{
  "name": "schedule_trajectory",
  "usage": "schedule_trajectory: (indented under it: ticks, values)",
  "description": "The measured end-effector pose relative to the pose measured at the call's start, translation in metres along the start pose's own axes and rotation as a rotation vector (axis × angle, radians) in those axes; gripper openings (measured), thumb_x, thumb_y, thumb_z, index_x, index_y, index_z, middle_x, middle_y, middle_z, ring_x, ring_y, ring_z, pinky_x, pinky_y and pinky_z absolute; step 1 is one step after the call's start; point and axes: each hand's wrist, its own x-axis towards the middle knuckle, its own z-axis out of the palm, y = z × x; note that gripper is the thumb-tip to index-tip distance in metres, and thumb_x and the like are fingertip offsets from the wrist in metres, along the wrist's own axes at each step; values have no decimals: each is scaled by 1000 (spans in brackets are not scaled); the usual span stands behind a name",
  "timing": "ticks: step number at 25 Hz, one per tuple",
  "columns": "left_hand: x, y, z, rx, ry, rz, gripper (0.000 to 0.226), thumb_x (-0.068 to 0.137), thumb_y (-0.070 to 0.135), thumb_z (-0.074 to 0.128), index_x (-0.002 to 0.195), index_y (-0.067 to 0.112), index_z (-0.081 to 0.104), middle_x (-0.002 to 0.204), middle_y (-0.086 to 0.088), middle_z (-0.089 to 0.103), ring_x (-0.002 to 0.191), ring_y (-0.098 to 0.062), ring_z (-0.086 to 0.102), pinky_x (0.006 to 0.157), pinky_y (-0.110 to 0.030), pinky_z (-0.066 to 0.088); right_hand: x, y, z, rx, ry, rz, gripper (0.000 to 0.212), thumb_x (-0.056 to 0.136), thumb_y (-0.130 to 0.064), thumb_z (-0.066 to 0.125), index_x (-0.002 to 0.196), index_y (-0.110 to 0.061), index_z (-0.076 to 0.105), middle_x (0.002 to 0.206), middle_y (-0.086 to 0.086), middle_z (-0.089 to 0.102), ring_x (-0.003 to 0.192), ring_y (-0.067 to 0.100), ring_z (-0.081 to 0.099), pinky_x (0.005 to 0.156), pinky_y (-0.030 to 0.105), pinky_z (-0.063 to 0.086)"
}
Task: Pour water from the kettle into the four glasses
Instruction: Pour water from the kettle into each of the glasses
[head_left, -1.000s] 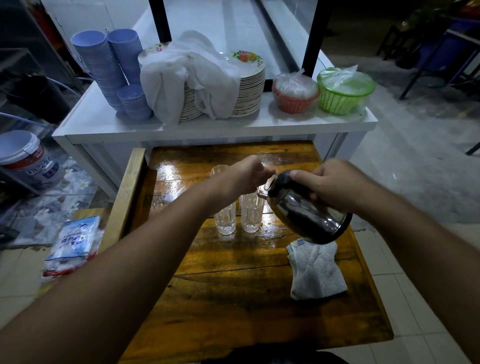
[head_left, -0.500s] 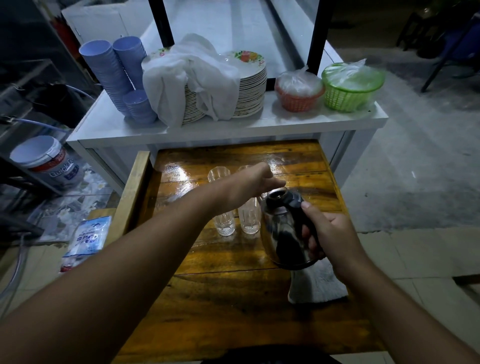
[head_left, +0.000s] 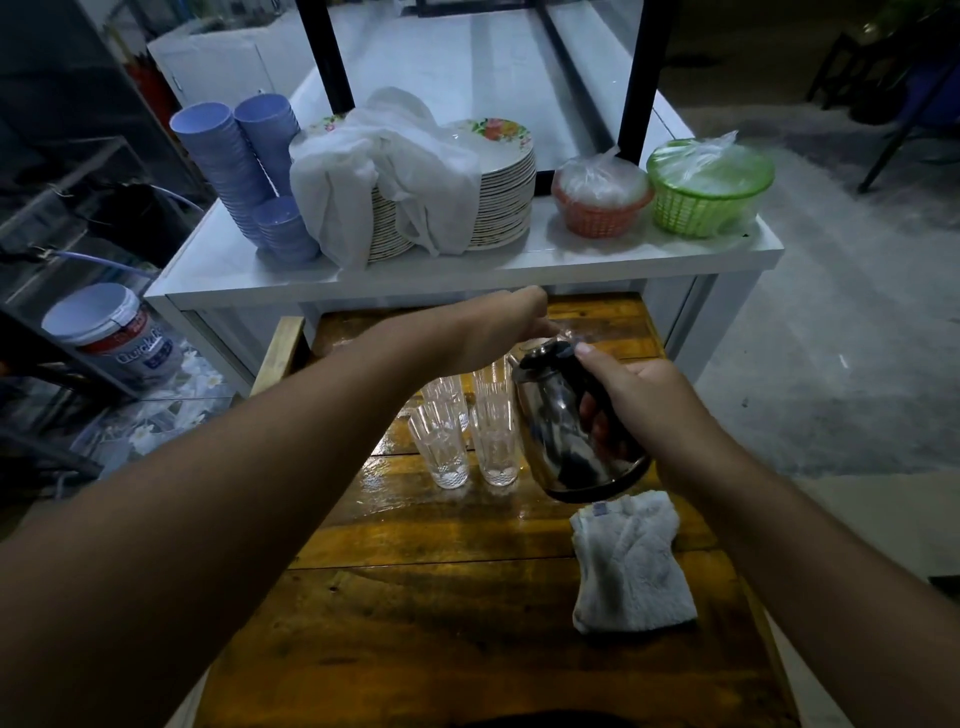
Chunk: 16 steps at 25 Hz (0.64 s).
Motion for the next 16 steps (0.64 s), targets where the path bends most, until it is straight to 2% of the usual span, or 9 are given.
schedule_trajectory:
  ticks: [2,4,8,10,16]
  values:
    - [1,-2,-3,20,38,9,47,97,37,31,121,5,57,144,-4,57,131,-22,53,106,-41,41,13,-13,-3,-71,-60,12,56,94,-54,58,71,-6,73,46,-1,62,36,13,54,39,22,39]
    - [1,-6,-4,-66,61,-30,56,93,40,28,128,6,54,145,-6,56,129,-23,53,104,-41,42,25,-25,-4,-199,-83,-7,57,95,-53,58,72,-4,74,47,0,62,37,13,55,40,22,41]
    - [4,-15,-7,-254,69,-104,57,98,36,22,137,6,51,146,-8,55,133,-26,50,105,-41,40,46,-42,3,-446,-82,-64,54,94,-54,59,74,-6,75,56,5,68,48,19,64,56,32,53]
    - [1,-17,-10,-302,70,-117,59,100,35,18,142,5,49,146,-10,54,133,-26,49,104,-38,39,55,-49,7,-549,-73,-92,54,93,-56,60,73,-8,74,58,6,70,50,20,66,58,34,55]
    - [2,-39,-18,-482,70,-131,62,97,38,20,146,10,47,149,-8,52,134,-22,49,115,-42,32,74,-71,18,-790,-74,-141,55,91,-60,59,72,-11,75,61,4,69,56,22,66,54,28,49]
